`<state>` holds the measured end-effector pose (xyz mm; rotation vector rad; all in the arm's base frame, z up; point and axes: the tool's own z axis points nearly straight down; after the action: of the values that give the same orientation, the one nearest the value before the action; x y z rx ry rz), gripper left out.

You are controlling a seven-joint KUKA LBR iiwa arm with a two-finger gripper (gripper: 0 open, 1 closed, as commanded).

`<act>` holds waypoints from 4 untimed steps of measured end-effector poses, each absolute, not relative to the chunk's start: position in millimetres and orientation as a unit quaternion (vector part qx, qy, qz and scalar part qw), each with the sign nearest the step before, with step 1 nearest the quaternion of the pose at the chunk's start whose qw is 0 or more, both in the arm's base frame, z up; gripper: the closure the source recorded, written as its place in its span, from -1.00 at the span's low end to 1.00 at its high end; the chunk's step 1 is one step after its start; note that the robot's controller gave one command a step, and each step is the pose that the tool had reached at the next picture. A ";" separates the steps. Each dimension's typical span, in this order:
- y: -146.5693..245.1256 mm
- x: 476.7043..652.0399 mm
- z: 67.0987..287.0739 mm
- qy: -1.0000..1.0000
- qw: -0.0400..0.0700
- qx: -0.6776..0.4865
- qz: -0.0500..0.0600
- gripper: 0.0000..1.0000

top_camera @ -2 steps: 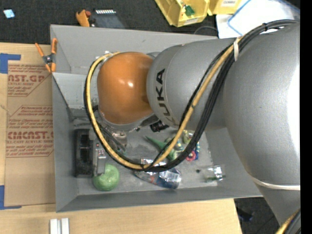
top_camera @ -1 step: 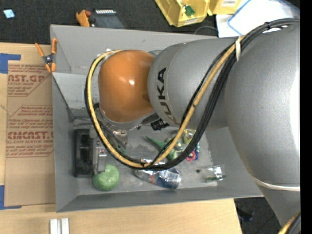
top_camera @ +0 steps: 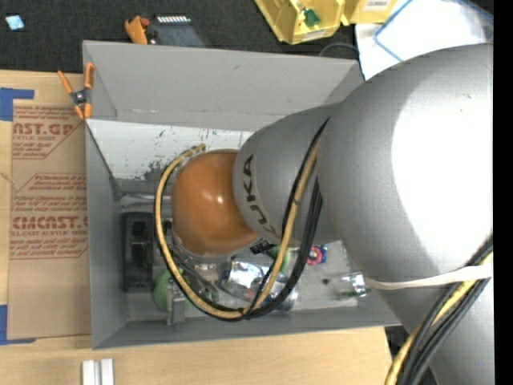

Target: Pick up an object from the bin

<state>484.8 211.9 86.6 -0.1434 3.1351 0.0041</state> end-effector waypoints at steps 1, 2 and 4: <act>212.2 480.9 122.2 0.984 0.003 -0.177 0.001 -1.00; 196.9 480.4 120.6 0.954 0.008 -0.299 0.001 -1.00; 193.7 487.1 75.2 0.878 0.012 -0.478 -0.005 1.00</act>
Offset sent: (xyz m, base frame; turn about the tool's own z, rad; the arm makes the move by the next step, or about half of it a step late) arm -0.0057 -0.0269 0.0134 -0.6344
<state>487.1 193.7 75.2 -1.4910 2.7373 -0.0146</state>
